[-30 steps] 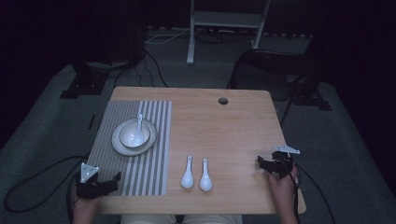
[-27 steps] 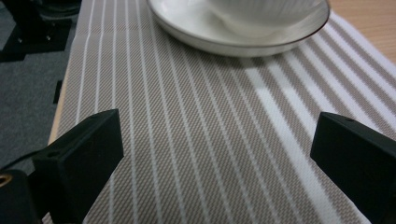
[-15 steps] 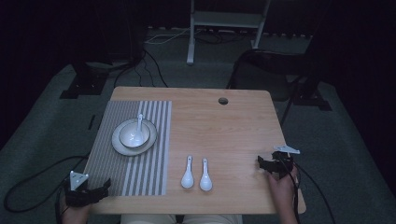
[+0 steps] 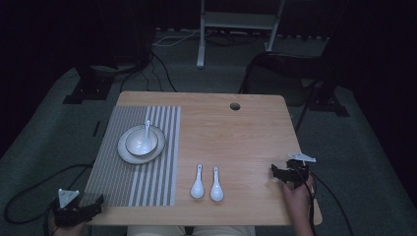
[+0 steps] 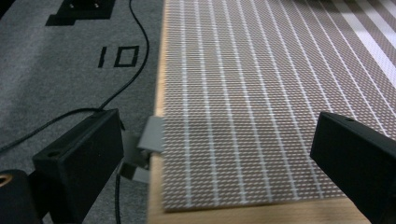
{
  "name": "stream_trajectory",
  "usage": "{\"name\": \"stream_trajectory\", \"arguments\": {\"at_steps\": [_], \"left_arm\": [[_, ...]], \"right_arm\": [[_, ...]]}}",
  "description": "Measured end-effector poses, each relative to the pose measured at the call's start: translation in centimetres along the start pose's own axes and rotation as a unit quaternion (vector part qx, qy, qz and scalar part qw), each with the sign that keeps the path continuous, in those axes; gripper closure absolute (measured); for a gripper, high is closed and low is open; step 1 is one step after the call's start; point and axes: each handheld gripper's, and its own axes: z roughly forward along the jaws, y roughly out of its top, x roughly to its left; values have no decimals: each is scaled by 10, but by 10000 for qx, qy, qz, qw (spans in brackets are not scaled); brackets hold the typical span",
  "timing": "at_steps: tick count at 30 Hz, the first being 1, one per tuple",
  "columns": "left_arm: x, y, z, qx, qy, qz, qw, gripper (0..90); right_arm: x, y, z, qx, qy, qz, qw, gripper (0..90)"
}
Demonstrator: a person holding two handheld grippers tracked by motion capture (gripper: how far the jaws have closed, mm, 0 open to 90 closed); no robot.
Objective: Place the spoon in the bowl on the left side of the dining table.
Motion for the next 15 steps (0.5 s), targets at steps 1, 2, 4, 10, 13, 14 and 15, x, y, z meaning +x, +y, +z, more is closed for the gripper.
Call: {"name": "stream_trajectory", "arguments": {"at_steps": [1,2,4,10,13,14,15], "left_arm": [[1,-1,-1,-18,13,-33,10000,26],[2,-1,-1,-20,47,-37,10000,26],[6,-1,-1,-44,60,-97,9999,26],[11,-3,1,-19,24,-299,9995,26],[10,-2,2,13,51,-240,9997,26],[9,-2,2,36,48,-226,9997,26],[9,-2,3,48,29,-223,9997,26]], "right_arm": [[0,0,0,0,-1,0,10000,114],[0,0,0,0,0,0,10000,115],[0,0,0,0,0,0,10000,114],[0,0,0,0,0,-1,10000,115],[0,0,0,-1,0,-2,10000,115],[0,0,0,-1,0,-1,10000,114],[0,0,0,-1,-1,-3,10000,115]]}}
